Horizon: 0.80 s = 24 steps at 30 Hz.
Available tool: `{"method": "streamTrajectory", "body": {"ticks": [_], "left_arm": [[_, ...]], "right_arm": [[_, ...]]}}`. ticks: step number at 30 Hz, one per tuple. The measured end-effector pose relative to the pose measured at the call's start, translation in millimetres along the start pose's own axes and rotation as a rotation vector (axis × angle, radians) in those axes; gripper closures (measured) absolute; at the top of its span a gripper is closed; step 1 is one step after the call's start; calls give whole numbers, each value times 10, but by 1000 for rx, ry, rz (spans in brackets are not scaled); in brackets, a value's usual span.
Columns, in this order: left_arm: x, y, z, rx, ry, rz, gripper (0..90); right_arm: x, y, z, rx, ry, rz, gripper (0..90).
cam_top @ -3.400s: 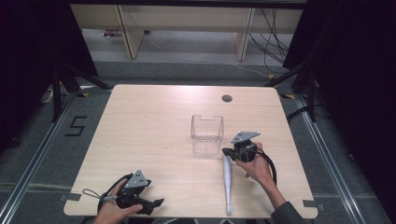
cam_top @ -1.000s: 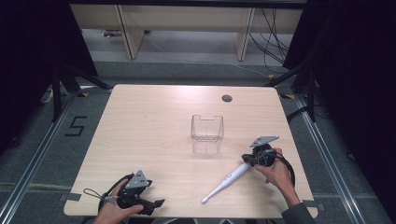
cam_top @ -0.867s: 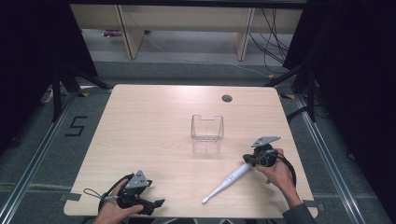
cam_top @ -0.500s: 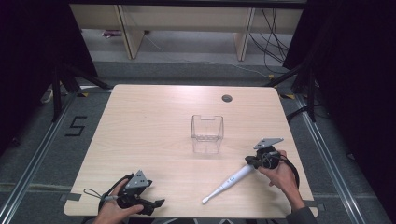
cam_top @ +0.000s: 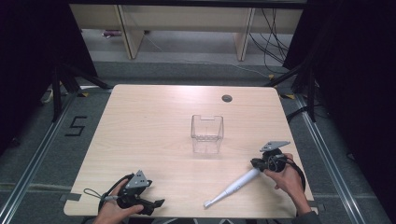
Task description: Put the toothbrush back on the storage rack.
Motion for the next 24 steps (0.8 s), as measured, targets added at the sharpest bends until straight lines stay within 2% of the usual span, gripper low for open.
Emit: {"method": "streamTrajectory", "body": {"ticks": [3, 4, 5, 6, 7, 8, 9, 10, 11, 12, 13, 14, 15, 16, 19, 21, 22, 24], "left_arm": [[2, 0, 2, -1, 1, -2, 150], [4, -6, 0, 3, 1, -6, 150], [-4, -16, 9, 5, -15, -25, 150], [2, -8, 7, 5, -10, -21, 150], [9, 24, 5, -11, 3, -2, 150], [8, 7, 6, 0, -1, -14, 150], [12, 6, 3, 1, 6, -7, 150], [3, -7, 13, 5, -6, -21, 150], [9, 9, 9, -7, 7, -5, 150], [9, 9, 9, -7, 7, -5, 150], [1, -10, 18, 3, -6, -27, 150], [12, 7, 8, 1, 10, -5, 150], [11, 8, 9, 1, 7, -8, 150], [12, 10, 8, 1, 8, -7, 150], [12, 11, 9, 1, 8, -7, 150], [11, 11, 8, 0, 8, -6, 150], [11, 11, 8, 1, 8, -7, 150], [11, 12, 6, 1, 7, -6, 150]], "right_arm": [[8, 2, -29, 18, -14, -31, 788], [14, 52, -69, 16, -14, -35, 762], [-26, 63, -116, 15, -55, -171, 726], [-26, 63, -116, 15, -55, -171, 726], [-14, 112, -176, 3, -58, -191, 726], [6, 152, -218, -2, -58, -183, 724], [27, 166, -241, 6, -57, -208, 716], [69, 199, -258, 5, -45, -235, 705], [100, 228, -272, -18, -23, -239, 702], [100, 228, -272, -18, -23, -239, 702], [120, 272, -300, -31, -15, -261, 689], [120, 272, -300, -31, -15, -261, 689], [114, 293, -302, -33, -28, -278, 680], [120, 316, -331, -35, -12, -294, 671], [99, 422, -392, -37, -20, -355, 618], [106, 449, -405, -45, -9, -356, 612], [99, 460, -408, -33, -8, -380, 602], [113, 539, -402, -33, 26, -407, 584]]}}
Point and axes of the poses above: each handheld gripper's, and its own axes: z roughly forward along the jaws, x roughly out of its underside, y roughly to its left, the point moved 7 cm from there along z, roughly forward along the jaws, and after that the axes turned 6 degrees about y, right-handed, at the moved point
